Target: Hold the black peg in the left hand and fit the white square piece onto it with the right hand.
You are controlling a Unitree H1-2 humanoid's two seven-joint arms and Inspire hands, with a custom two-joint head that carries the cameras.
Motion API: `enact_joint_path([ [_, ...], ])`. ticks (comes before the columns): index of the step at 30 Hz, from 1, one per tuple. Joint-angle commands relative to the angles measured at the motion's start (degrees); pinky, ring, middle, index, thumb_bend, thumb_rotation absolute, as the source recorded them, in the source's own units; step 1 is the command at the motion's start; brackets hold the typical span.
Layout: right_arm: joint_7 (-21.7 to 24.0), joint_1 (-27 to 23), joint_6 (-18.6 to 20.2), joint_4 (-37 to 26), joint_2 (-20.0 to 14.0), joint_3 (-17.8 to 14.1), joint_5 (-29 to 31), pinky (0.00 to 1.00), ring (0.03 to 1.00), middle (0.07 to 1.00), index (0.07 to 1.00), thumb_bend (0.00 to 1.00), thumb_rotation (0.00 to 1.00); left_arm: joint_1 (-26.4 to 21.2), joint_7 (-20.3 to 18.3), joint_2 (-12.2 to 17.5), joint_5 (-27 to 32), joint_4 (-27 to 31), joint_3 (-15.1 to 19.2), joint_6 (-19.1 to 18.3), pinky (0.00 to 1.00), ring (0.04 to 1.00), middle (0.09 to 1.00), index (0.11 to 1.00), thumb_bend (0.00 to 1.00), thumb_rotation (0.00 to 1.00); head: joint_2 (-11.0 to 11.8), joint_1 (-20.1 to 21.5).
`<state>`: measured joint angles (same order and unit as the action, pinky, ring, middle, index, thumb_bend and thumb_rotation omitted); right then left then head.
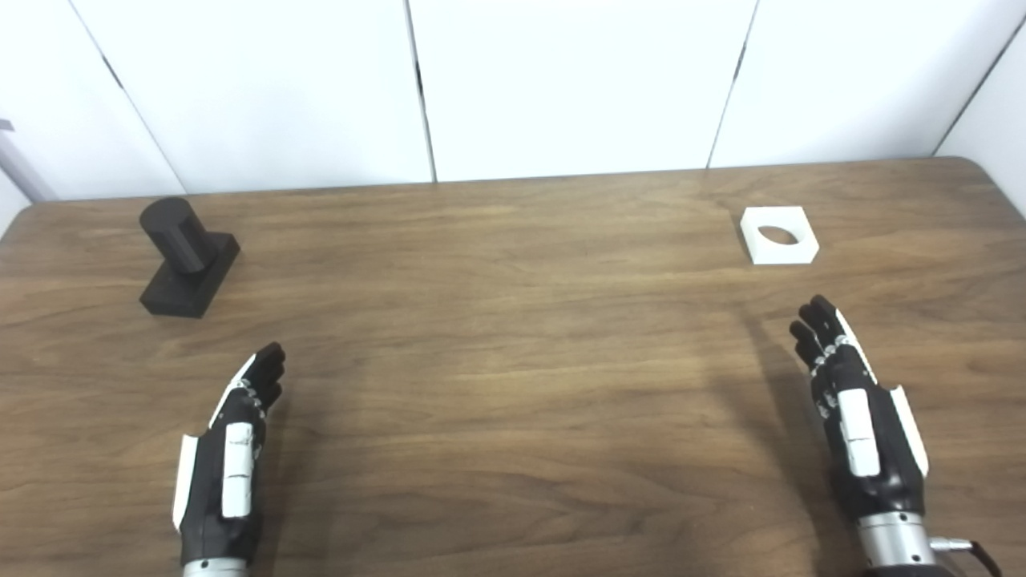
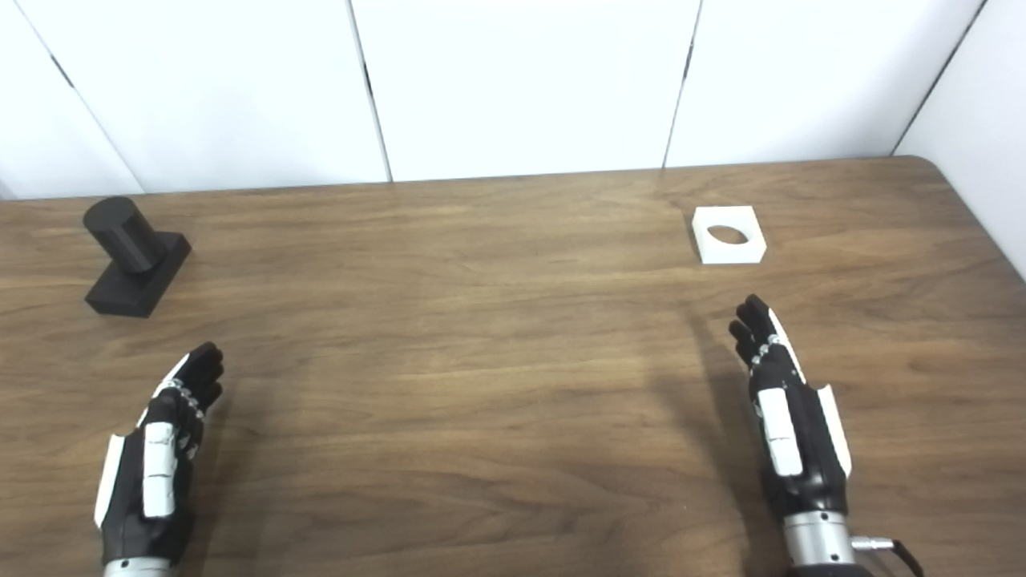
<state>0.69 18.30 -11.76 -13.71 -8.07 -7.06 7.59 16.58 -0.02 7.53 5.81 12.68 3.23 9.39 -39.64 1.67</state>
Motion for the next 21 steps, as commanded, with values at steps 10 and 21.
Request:
enact_joint_path([
  [10,0.3,-0.9,-1.0,-1.2,0.2,-0.4,0.3,0.97,0.941,0.949,0.94,0.54,0.93,-1.2,0.1,-1.6,0.2,1.9,0.0,0.6,0.96,0.935,0.908,0.87,0.66,0.95,-0.1,0.1],
  [21,0.2,-0.9,-1.1,-1.2,0.2,-0.4,0.2,0.97,0.939,0.952,0.945,0.54,0.93,-1.2,0.1,-1.5,0.1,1.7,0.1,0.9,0.94,0.928,0.906,0.869,0.68,0.95,0.0,0.0],
])
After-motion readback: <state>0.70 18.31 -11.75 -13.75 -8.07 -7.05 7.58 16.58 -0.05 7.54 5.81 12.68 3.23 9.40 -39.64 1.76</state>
